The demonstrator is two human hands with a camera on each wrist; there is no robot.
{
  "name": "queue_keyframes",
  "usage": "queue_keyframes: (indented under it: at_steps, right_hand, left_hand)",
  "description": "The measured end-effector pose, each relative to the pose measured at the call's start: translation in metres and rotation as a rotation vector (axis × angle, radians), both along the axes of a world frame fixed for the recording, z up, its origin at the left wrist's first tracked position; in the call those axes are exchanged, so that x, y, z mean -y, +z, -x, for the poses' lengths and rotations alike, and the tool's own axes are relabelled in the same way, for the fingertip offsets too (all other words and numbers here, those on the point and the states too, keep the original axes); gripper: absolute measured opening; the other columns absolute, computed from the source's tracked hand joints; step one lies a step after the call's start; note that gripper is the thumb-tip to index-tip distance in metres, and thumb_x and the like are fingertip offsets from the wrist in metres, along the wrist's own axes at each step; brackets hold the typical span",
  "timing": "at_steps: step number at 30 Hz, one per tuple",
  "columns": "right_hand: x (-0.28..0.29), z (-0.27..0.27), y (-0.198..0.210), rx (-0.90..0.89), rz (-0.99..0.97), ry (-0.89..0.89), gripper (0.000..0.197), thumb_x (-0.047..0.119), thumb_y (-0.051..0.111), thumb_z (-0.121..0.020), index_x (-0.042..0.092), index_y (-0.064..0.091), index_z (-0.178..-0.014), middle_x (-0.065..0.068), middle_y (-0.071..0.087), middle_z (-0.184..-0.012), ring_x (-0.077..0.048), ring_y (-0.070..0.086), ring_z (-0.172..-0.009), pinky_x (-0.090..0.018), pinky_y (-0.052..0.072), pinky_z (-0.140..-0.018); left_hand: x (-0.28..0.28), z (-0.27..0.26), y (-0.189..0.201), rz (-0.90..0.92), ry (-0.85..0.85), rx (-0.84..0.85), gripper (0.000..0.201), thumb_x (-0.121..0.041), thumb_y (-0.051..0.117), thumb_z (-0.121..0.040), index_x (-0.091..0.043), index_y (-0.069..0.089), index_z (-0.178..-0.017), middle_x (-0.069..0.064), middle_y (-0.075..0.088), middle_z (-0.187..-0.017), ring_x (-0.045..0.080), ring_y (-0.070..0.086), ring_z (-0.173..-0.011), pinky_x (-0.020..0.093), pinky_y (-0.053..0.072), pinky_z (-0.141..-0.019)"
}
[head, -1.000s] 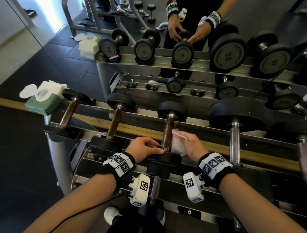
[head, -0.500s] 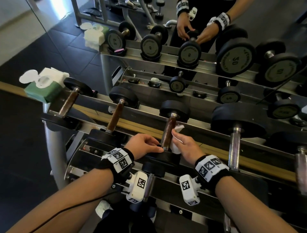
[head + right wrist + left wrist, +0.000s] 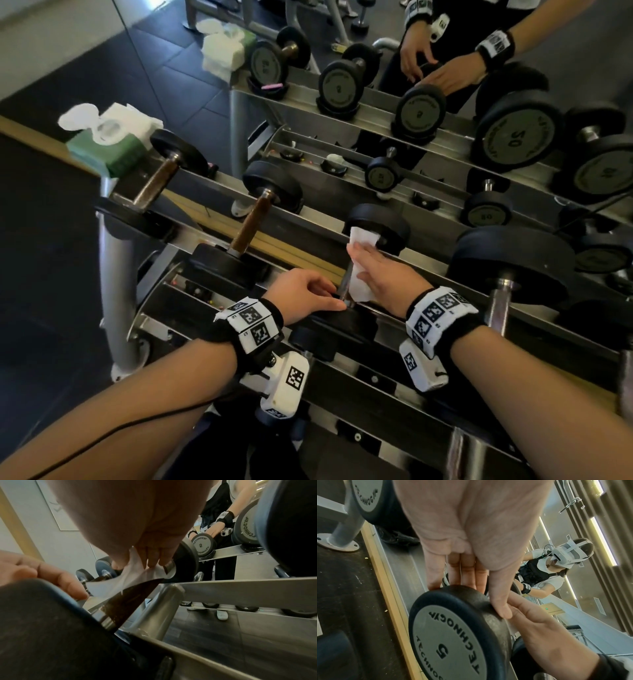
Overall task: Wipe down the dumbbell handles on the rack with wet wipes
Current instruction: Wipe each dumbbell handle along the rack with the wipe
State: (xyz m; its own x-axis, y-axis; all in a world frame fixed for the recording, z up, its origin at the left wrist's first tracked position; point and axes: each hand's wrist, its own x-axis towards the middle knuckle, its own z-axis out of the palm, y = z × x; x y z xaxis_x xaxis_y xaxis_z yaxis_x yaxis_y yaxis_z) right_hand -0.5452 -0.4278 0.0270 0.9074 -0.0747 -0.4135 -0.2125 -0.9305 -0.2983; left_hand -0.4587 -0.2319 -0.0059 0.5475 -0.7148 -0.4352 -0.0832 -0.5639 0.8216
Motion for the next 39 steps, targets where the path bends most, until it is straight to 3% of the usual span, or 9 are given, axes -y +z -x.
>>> queue_keyframes:
  at_steps: [5,9,15,17,22,25,30,34,39]
  right_hand:
    - [0.000,-0.009,0.004,-0.066,0.087,0.128,0.056,0.006,0.044,-0.102,0.016,0.028,-0.154,-0.003,0.014,-0.165,-0.019,0.009,-0.153,-0.033,0.012,-0.123]
    - [-0.009,-0.008,0.010,-0.159,0.028,0.275,0.051,0.003,0.043,-0.099,0.017,0.044,-0.148,-0.005,0.024,-0.162,-0.025,0.020,-0.150,-0.039,0.018,-0.122]
    - [0.009,-0.025,0.030,-0.266,0.167,0.323,0.074,-0.012,0.046,-0.090,0.024,0.031,-0.153,0.005,0.015,-0.165,-0.014,0.010,-0.152,-0.034,0.011,-0.124]
    - [0.015,-0.029,0.034,-0.227,0.194,0.276,0.073,-0.011,0.048,-0.090,0.022,0.031,-0.153,0.001,0.017,-0.164,-0.015,0.014,-0.151,-0.030,0.013,-0.122]
    - [-0.015,-0.013,0.028,-0.291,0.110,0.333,0.055,0.007,0.047,-0.097,0.023,0.039,-0.150,-0.007,0.033,-0.156,-0.030,0.036,-0.141,-0.044,0.034,-0.113]
    - [-0.019,-0.017,0.031,-0.488,0.176,0.357,0.067,0.003,0.053,-0.094,0.026,0.030,-0.153,-0.003,0.017,-0.164,-0.031,0.019,-0.150,-0.047,0.023,-0.120]
    - [0.006,-0.030,0.048,-0.309,0.190,0.248,0.077,-0.013,0.046,-0.091,0.025,0.027,-0.154,0.005,0.012,-0.165,-0.016,0.011,-0.152,-0.036,0.017,-0.123]
    - [-0.004,-0.018,0.044,-0.286,0.197,0.291,0.076,-0.007,0.048,-0.092,0.025,0.022,-0.155,0.003,0.011,-0.165,-0.017,0.009,-0.152,-0.041,0.023,-0.121]
    - [-0.016,-0.004,0.034,-0.398,0.092,0.428,0.074,0.004,0.057,-0.094,0.030,0.024,-0.155,0.010,0.014,-0.164,-0.014,0.003,-0.152,-0.041,0.011,-0.124]
  left_hand:
    - [-0.008,0.003,-0.003,0.055,0.023,-0.047,0.025,-0.037,0.077,-0.083,-0.033,0.069,-0.106,-0.015,0.072,-0.096,-0.010,0.065,-0.086,0.012,0.045,-0.074]
    - [-0.011,0.005,-0.006,0.094,0.040,-0.043,0.025,-0.033,0.077,-0.083,-0.033,0.070,-0.108,-0.016,0.073,-0.098,-0.012,0.063,-0.089,0.008,0.045,-0.074]
    - [-0.010,0.007,-0.007,0.094,0.056,-0.059,0.021,-0.033,0.077,-0.083,-0.039,0.067,-0.100,-0.018,0.072,-0.095,-0.014,0.063,-0.086,0.008,0.044,-0.071]
    - [-0.009,0.007,-0.005,0.089,0.051,-0.066,0.019,-0.033,0.077,-0.083,-0.040,0.066,-0.097,-0.018,0.072,-0.096,-0.015,0.063,-0.086,0.007,0.042,-0.070]
    - [-0.011,0.008,-0.007,0.097,0.113,-0.022,0.020,-0.033,0.081,-0.079,-0.037,0.070,-0.095,-0.016,0.072,-0.093,-0.010,0.064,-0.087,0.008,0.043,-0.072]
    - [-0.014,0.008,-0.009,0.075,0.147,0.005,0.017,-0.037,0.083,-0.075,-0.032,0.074,-0.089,-0.013,0.072,-0.088,-0.003,0.065,-0.085,0.014,0.047,-0.074]
    - [-0.012,0.005,-0.010,0.042,0.118,0.009,0.015,-0.041,0.082,-0.075,-0.035,0.071,-0.085,-0.014,0.071,-0.086,-0.003,0.064,-0.083,0.015,0.045,-0.070]
    - [-0.011,0.003,-0.012,0.017,0.114,0.004,0.016,-0.042,0.082,-0.074,-0.037,0.072,-0.084,-0.017,0.070,-0.083,-0.006,0.064,-0.080,0.015,0.045,-0.070]
    - [-0.011,0.001,-0.015,0.025,0.102,-0.004,0.016,-0.041,0.083,-0.073,-0.037,0.073,-0.084,-0.025,0.069,-0.082,-0.012,0.062,-0.078,0.017,0.046,-0.071]
